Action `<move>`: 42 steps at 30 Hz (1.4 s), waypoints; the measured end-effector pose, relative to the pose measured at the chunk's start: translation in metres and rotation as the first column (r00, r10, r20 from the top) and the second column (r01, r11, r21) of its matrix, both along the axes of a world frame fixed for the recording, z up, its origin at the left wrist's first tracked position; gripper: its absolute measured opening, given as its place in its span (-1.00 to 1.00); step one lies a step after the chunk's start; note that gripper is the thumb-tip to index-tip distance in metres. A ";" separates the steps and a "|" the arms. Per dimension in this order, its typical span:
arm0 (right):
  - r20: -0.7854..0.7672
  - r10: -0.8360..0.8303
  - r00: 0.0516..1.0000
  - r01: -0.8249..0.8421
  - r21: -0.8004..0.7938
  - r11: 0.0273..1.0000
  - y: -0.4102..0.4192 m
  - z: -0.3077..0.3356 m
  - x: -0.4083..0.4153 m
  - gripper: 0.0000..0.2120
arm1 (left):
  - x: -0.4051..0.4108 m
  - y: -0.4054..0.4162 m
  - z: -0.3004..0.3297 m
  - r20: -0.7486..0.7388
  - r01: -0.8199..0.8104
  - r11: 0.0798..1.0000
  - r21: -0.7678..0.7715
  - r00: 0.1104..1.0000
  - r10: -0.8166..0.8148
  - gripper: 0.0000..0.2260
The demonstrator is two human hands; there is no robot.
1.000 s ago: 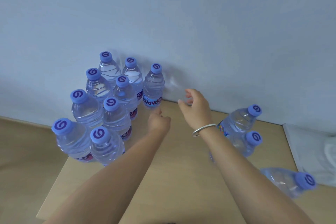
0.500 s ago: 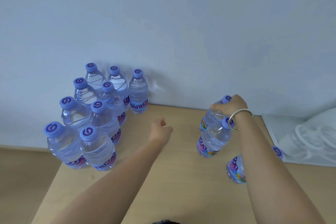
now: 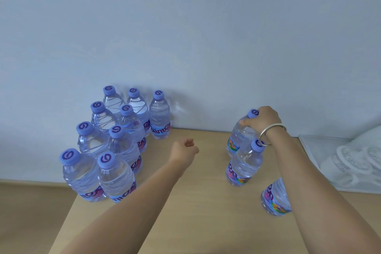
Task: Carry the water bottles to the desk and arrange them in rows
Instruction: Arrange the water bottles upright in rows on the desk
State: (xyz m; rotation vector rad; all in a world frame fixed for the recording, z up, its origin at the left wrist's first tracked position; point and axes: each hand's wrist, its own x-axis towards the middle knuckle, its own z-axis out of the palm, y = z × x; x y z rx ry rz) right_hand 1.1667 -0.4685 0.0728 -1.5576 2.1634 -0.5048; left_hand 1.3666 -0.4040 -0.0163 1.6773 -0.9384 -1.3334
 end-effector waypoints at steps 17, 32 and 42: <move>0.209 0.568 0.796 -0.503 -0.292 0.813 0.038 0.101 0.061 -0.64 | 0.021 0.017 0.019 -0.702 0.070 0.982 0.176 0.708 0.076 -0.58; 0.322 0.570 0.756 -0.430 -0.411 0.804 0.046 0.075 0.094 -0.66 | 0.016 0.038 0.036 -0.921 -0.191 0.974 0.119 0.345 0.180 -0.67; 0.518 0.502 0.692 -0.346 -0.373 0.861 0.041 0.049 0.108 -0.44 | 0.034 0.059 0.024 -0.875 -0.259 0.964 0.065 0.450 0.180 -0.87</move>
